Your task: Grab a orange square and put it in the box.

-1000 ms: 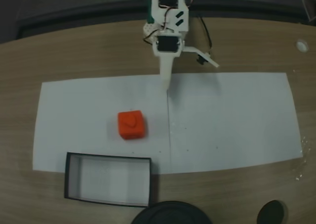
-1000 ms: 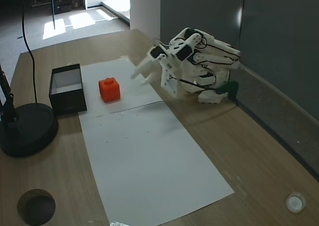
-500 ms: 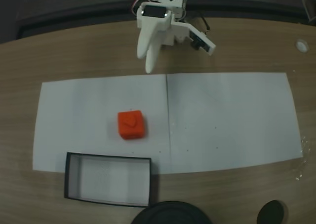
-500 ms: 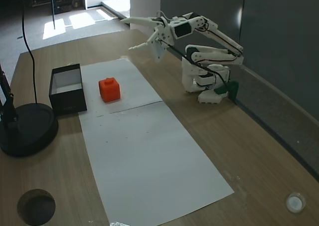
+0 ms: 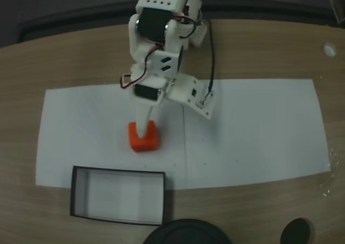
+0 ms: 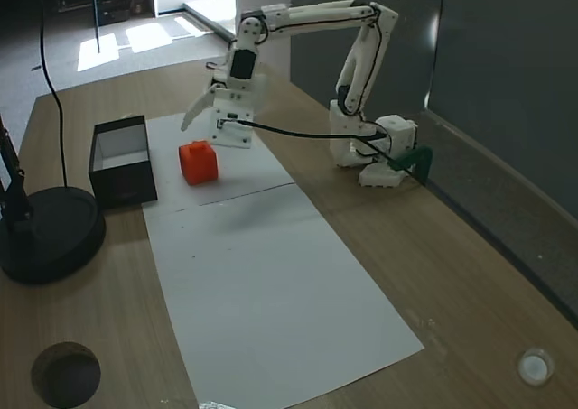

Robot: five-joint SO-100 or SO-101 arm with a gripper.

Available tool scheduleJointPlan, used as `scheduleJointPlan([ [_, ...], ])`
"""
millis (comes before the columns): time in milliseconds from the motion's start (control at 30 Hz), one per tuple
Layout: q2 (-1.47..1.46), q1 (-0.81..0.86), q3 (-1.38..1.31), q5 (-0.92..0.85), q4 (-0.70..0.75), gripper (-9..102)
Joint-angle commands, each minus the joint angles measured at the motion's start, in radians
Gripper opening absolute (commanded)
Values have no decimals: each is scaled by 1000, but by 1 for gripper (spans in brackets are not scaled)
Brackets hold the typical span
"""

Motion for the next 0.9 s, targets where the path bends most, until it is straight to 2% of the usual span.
scheduleJointPlan([
  [0,-115,3,-273,-3,81,36],
  [200,-255,5,-413,-5,115,36],
  [633,-390,48,-413,-57,101,35],
  [733,-423,44,-410,-75,101,29],
  [867,-466,48,-413,-81,101,13],
])
